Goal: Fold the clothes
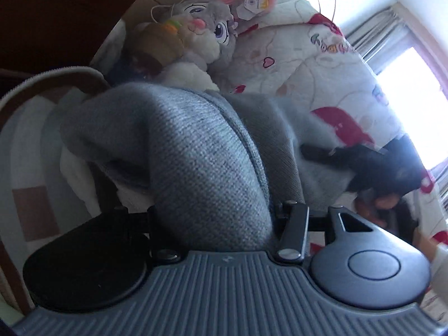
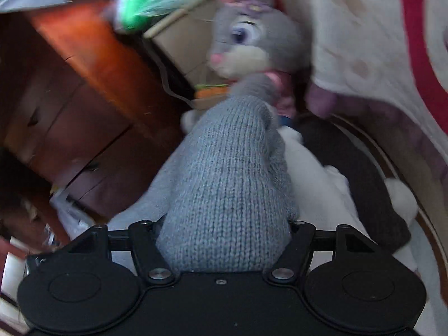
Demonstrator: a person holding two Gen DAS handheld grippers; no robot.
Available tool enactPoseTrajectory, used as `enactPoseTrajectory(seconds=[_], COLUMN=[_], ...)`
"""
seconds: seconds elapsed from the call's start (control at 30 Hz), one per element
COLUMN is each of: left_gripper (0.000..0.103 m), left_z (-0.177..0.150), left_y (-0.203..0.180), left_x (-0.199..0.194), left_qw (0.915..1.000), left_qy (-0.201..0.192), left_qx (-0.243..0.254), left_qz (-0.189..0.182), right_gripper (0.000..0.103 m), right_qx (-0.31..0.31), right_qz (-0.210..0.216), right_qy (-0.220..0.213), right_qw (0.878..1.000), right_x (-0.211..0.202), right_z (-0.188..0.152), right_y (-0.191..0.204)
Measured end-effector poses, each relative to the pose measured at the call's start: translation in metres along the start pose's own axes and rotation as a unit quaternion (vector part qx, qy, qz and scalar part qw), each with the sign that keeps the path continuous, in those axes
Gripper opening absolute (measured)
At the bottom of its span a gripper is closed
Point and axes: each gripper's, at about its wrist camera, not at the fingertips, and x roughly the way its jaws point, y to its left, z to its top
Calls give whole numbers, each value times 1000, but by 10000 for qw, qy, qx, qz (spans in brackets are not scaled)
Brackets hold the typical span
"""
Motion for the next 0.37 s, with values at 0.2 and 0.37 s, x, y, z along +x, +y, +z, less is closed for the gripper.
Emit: enactPoseTrajectory(seconds=[0.2, 0.37], left_gripper=[48, 48], left_z=[7, 21], left_y=[-9, -8], left_x=[1, 0], left_qw=[10000, 9991], left_qy=[-63, -326], left_qx=[37, 34], left_qz=[-58, -259], right_gripper=[71, 71], right_qx=[16, 243], right_qz=[46, 182], right_qy=[-279, -951], right_qw=[9996, 9950], right_x=[-12, -13], right_z=[-5, 7], right_y=[2, 1])
